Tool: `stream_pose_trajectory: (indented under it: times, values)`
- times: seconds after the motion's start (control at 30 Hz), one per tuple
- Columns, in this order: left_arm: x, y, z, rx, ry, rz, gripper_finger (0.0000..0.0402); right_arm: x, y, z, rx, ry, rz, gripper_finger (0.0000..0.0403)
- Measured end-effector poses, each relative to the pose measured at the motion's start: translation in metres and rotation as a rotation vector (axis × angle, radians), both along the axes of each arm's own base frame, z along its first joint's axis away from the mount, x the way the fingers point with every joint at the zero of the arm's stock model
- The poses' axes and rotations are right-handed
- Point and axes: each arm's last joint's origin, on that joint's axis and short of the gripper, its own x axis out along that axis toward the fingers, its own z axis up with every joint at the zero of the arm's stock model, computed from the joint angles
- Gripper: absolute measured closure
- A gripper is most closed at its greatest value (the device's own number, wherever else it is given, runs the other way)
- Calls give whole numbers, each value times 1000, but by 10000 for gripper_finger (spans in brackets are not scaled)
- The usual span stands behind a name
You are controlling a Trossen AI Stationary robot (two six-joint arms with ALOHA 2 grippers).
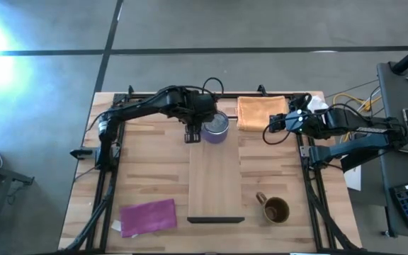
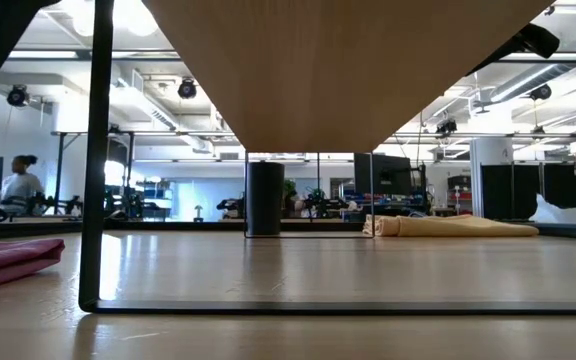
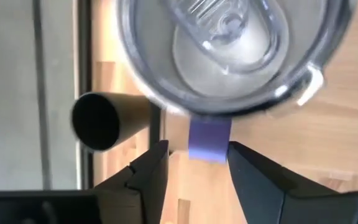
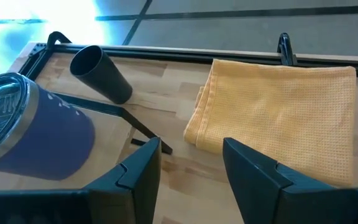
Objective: Stack small to large cups/mugs on shelf
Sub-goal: Put the violet mug on the shelf, then put the black cup on the shelf
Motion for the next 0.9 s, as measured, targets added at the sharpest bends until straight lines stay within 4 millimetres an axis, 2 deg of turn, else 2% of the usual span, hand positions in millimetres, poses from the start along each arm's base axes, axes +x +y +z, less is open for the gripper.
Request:
stream_pose_trajectory:
  times: [0.1, 0.2, 0.3, 0.43, 0.6, 0.7, 0.9]
  values:
    - [-14, 2, 14, 69, -36, 68, 247, 0, 0, 0, -4, -1, -3, 236]
    - [-27, 19, 29, 117, -115, 178, 246, 0, 0, 0, -5, -2, -7, 236]
    - [-36, 51, 33, 40, -186, 279, 247, 0, 0, 0, -3, -10, -17, 236]
    - [-54, 105, 31, -97, -275, 430, 247, 0, 0, 0, 2, -17, -25, 236]
    - [-72, 158, 17, -136, -288, 632, 246, 0, 0, 0, 2, -18, -25, 236]
    - [-69, 170, 5, -161, -264, 653, 246, 0, 0, 0, -2, -17, -28, 236]
    - [-46, 189, -35, -197, -161, 664, 246, 0, -1, 0, -1, -22, -36, 236]
